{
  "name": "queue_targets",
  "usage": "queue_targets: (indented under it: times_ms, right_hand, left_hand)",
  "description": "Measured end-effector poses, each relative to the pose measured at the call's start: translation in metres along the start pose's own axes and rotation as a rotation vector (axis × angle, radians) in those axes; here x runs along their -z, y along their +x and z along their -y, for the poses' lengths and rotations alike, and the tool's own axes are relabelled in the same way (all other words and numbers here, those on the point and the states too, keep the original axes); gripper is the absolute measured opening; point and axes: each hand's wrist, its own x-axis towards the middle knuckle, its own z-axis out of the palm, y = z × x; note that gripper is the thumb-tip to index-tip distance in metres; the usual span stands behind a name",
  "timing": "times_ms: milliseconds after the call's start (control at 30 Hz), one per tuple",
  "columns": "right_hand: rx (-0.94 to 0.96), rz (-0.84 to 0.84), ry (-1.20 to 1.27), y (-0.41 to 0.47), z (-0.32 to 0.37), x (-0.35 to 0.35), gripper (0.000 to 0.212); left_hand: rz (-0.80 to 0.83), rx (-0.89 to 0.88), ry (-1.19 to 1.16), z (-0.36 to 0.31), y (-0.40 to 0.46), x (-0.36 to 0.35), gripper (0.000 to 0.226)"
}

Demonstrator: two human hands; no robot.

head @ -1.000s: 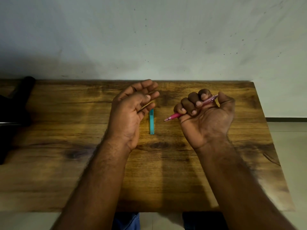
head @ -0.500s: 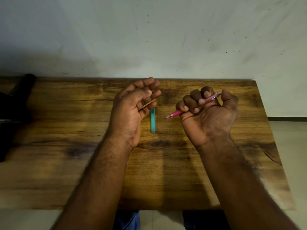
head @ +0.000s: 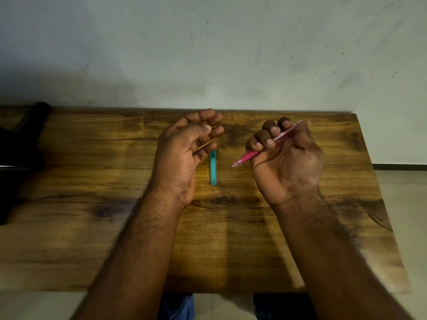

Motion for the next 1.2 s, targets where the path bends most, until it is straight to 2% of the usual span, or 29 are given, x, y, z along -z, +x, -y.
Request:
queue_targets:
  times_ms: [100, 167, 333, 567, 767, 1200]
  right_hand:
    - [0.034, -0.001, -0.055, 0.0007, -0.0002, 0.0006, 0.021]
    - [0.033, 0.006, -0.054, 0.0004, -0.0009, 0.0019, 0.016]
    - [-0.037, -0.033, -0.013, 0.0033, -0.0028, 0.0060, 0.042]
    - [-0.026, 0.015, 0.028, 0.0025, -0.0015, 0.0043, 0.038]
    - [-0.038, -0.022, 0.050, -0.0015, -0.0029, 0.0018, 0.048]
    - [0.012, -0.044, 0.022, -0.0007, 0.0001, 0.0013, 0.043]
  left_hand:
    - [-0.011, -0.006, 0.007, -0.0005, 0.0002, 0.0007, 0.028]
    - [-0.019, -0.012, 0.012, -0.0005, 0.0006, 0.0011, 0.028]
    - [-0.024, -0.015, 0.026, -0.0002, 0.0006, 0.0013, 0.027]
    - [-0.034, -0.007, 0.040, -0.0008, -0.0006, 0.0006, 0.025]
    - [-0.039, 0.003, 0.050, -0.0014, -0.0007, 0.0008, 0.025]
    - [-0.037, 0.014, 0.054, -0.0032, -0.0014, -0.0002, 0.024]
